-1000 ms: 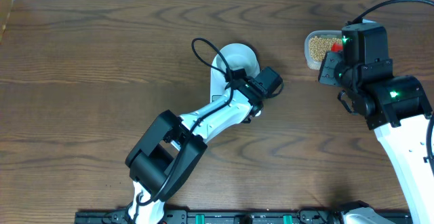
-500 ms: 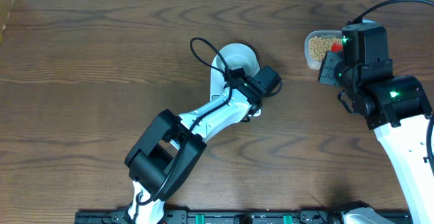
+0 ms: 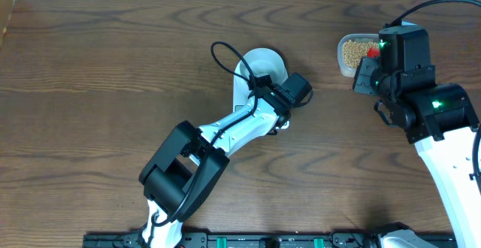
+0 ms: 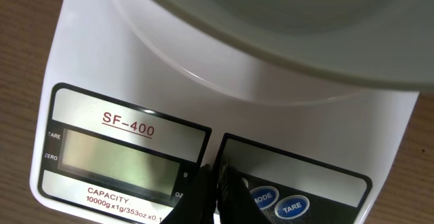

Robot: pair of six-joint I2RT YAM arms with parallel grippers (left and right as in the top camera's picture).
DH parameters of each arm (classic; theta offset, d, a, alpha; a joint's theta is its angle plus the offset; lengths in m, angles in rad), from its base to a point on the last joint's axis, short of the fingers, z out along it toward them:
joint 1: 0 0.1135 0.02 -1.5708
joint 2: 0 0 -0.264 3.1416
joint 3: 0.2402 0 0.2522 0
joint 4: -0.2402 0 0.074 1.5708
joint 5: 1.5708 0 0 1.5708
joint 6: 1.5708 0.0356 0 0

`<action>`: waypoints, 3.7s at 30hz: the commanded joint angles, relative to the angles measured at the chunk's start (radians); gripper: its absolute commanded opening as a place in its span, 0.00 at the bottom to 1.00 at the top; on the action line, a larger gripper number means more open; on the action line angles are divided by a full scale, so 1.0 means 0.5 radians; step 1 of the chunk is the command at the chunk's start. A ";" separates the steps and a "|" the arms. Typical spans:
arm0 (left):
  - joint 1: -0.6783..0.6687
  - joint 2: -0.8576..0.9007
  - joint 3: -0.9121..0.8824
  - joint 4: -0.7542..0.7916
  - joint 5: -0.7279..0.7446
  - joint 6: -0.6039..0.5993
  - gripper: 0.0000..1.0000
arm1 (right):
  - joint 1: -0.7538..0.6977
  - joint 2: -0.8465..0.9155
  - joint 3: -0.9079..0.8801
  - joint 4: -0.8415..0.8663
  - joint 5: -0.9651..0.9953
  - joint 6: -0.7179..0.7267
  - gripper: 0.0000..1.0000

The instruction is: Scoop item into bowl and weigh 50g on scale

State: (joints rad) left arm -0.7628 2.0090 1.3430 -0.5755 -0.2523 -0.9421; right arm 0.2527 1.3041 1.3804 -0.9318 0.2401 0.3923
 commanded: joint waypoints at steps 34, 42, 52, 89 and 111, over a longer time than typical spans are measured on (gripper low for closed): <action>-0.030 0.120 -0.027 0.012 0.069 -0.005 0.07 | -0.011 -0.007 0.037 -0.014 0.024 -0.024 0.01; -0.029 0.120 -0.027 0.011 0.071 -0.010 0.08 | -0.011 -0.007 0.037 -0.030 0.024 -0.024 0.01; -0.025 0.120 -0.027 0.003 0.069 -0.009 0.07 | -0.011 -0.007 0.037 -0.039 0.024 -0.025 0.01; 0.023 0.101 -0.027 -0.069 0.063 -0.001 0.07 | -0.011 -0.007 0.037 -0.046 0.025 -0.047 0.01; 0.155 -0.729 -0.027 -0.732 0.063 0.828 0.07 | -0.011 -0.007 0.037 -0.051 0.076 -0.047 0.01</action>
State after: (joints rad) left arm -0.7132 1.6630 1.3300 -0.9195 -0.2150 -0.6460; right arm 0.2527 1.3041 1.3808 -0.9573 0.2455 0.3809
